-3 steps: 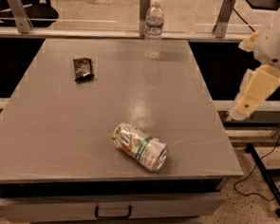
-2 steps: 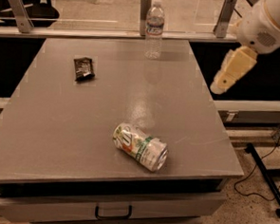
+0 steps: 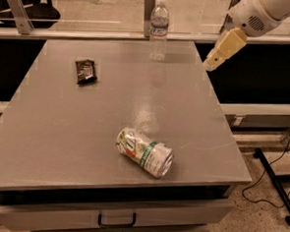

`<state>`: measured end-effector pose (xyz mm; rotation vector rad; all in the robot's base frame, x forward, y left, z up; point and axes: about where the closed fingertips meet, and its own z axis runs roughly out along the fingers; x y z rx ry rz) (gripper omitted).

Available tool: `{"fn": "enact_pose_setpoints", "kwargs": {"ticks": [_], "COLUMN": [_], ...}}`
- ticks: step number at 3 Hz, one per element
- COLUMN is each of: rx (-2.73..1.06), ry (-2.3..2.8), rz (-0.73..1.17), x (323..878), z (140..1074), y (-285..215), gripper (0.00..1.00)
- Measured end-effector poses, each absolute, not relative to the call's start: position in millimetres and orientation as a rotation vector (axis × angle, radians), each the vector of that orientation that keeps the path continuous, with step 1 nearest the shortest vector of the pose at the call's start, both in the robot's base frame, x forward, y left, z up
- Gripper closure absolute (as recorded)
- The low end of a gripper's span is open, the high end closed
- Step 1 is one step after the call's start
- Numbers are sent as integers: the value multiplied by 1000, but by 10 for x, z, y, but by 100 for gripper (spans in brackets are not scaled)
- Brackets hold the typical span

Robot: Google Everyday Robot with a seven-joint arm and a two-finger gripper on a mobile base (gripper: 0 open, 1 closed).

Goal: Pick water bottle

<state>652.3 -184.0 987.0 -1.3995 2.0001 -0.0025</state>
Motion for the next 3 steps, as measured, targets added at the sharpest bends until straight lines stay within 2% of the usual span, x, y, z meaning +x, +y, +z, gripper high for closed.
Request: {"fn": "enact_pose_setpoints", "kwargs": {"ticks": [1,3], "rx": [-1317,-1012], "ry": [2002,1943], "rz": [25,217], "x": [6745,7716], "z": [9757,9408], "y": [-1721,-1368], "gripper": [0,0]}}
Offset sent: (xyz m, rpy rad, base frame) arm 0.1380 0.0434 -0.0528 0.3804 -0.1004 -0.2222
